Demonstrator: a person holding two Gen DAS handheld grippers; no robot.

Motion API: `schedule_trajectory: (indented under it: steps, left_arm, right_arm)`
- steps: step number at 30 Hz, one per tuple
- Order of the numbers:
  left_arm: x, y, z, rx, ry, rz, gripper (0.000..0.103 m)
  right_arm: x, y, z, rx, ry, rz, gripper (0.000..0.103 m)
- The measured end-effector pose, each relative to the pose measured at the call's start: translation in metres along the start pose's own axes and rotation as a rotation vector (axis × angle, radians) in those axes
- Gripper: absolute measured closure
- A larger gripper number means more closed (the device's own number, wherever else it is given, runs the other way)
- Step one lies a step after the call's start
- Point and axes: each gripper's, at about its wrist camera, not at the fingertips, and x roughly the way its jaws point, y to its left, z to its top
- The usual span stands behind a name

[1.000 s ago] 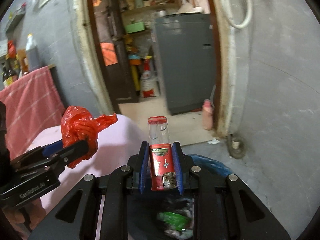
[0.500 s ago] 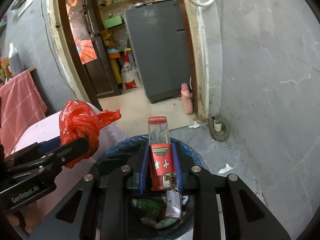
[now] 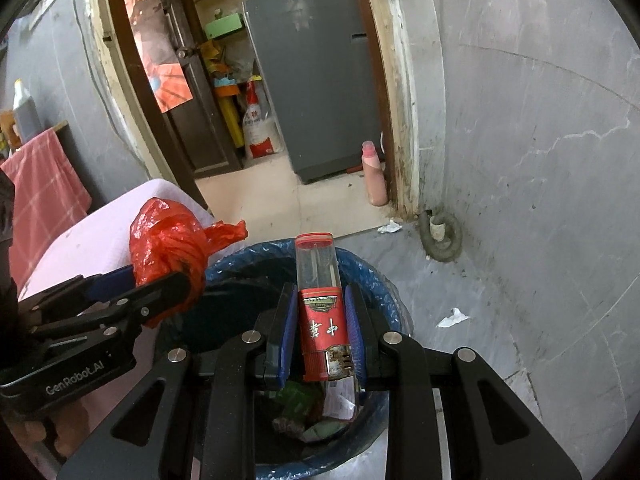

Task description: Collect trash

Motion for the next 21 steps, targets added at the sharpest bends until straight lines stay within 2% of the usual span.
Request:
schedule_trajectory:
  steps: [13,21]
  left_arm:
    - [-0.014,0.010,0.000,-0.060,-0.014,-0.011,0.053]
    - [-0.034,0.016,0.005,-0.099,-0.050,-0.007,0.049]
  right_arm:
    - [-0.001,-0.001,-0.002,0.014,-0.008,0.021,0.079]
    - [-0.012,0.004,0.001,0.030,-0.053,0.016,0.071]
